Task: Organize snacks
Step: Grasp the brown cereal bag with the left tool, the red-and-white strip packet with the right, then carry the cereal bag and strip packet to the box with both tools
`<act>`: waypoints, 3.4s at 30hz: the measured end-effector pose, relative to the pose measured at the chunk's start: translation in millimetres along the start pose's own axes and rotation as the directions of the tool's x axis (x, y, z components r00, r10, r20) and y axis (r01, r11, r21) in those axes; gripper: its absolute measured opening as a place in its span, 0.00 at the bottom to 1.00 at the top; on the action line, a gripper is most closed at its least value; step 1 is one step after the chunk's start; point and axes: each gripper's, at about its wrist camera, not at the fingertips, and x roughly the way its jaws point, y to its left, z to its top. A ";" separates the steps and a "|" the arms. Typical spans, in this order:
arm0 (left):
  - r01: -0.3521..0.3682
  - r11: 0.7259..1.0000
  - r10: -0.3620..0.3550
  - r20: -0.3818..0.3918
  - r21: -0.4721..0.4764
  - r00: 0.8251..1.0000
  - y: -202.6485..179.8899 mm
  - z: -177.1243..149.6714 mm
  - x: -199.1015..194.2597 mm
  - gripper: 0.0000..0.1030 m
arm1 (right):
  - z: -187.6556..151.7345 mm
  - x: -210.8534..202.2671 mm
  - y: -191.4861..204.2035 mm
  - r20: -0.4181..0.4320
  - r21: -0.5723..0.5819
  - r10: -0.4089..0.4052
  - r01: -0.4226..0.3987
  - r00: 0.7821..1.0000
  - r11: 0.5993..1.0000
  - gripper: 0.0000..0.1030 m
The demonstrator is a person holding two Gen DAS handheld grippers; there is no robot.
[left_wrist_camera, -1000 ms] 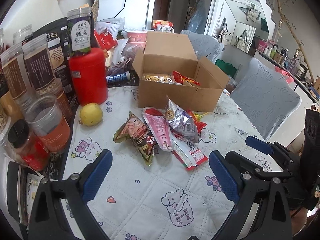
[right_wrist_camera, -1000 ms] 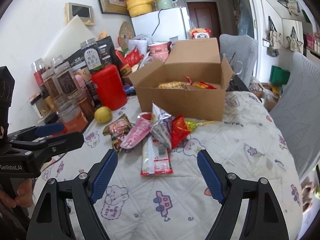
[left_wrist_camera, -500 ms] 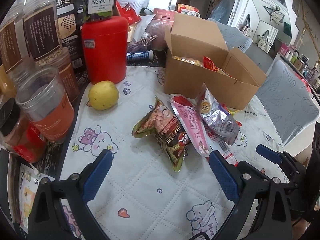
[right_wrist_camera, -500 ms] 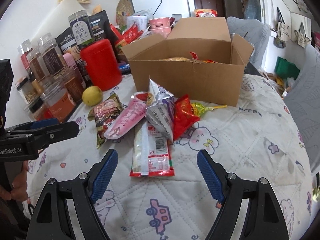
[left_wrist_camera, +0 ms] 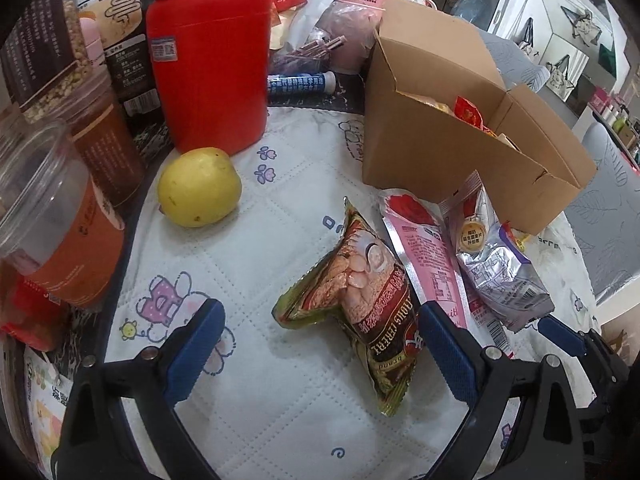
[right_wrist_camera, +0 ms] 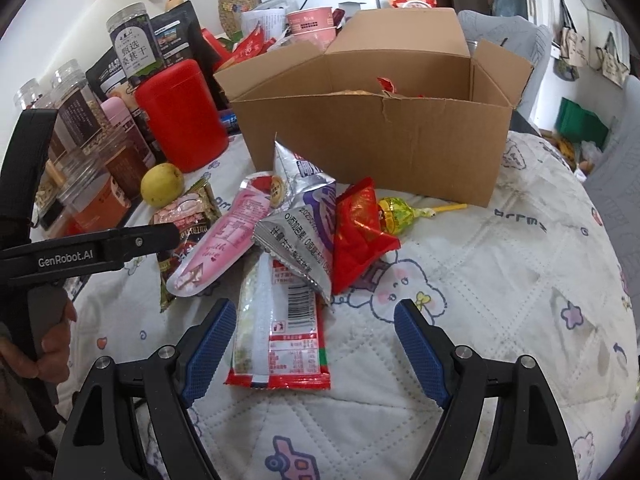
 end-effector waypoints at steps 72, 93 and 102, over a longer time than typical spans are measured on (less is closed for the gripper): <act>0.081 0.940 -0.034 -0.146 0.333 0.989 -63.1 -72.2 -9.0 0.80 | -54.5 -29.8 11.5 -0.087 -0.131 -0.080 0.068 0.993 0.989 0.68; 0.059 0.961 -0.040 -0.074 0.271 0.996 -48.8 -71.1 -22.0 0.61 | -49.8 -20.4 8.7 -0.061 -0.139 -0.109 0.100 0.992 0.985 0.44; 0.097 0.964 -0.092 -0.030 0.249 0.995 -48.9 -76.2 -49.9 0.61 | -60.3 -35.2 9.4 -0.054 -0.091 -0.058 0.053 0.997 0.994 0.43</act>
